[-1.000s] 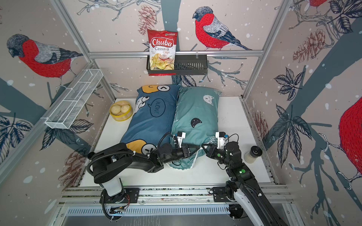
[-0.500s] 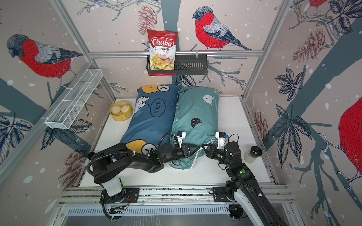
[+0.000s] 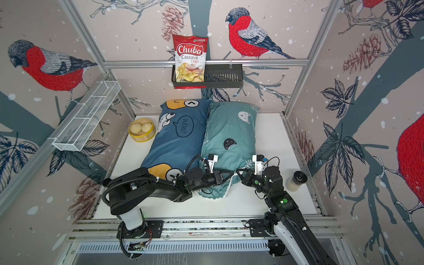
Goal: Zip up pillowcases
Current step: Zip the zipper on the pillowcase.
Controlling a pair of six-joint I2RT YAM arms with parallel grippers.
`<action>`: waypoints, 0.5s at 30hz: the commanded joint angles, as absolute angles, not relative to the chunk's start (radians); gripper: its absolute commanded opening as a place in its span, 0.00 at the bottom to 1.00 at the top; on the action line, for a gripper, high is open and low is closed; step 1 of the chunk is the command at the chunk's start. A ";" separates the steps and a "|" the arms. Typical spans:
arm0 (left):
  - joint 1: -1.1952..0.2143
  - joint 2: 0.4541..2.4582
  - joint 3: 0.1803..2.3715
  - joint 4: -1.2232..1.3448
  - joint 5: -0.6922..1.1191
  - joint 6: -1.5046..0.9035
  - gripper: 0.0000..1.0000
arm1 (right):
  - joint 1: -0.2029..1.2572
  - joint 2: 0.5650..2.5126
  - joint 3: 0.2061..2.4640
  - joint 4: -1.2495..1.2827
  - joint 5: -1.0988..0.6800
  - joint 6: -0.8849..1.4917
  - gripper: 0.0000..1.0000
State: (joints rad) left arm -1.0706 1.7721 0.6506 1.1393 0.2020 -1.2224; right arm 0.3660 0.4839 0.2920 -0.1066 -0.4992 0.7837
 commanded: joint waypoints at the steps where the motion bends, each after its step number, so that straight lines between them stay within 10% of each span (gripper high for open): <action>1: -1.069 1.776 0.660 1.164 0.198 -1.212 0.14 | 0.365 0.483 0.291 -0.089 -0.511 0.769 0.00; 15: -1.071 1.783 0.661 1.164 0.202 -1.211 0.02 | 0.364 0.466 0.304 -0.119 -0.508 0.755 0.00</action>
State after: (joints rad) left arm -1.0706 1.7805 0.6548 1.1374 0.2050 -1.2224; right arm 0.3645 0.4702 0.2935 -0.1226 -0.4988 0.7815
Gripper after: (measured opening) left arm 0.050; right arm 0.066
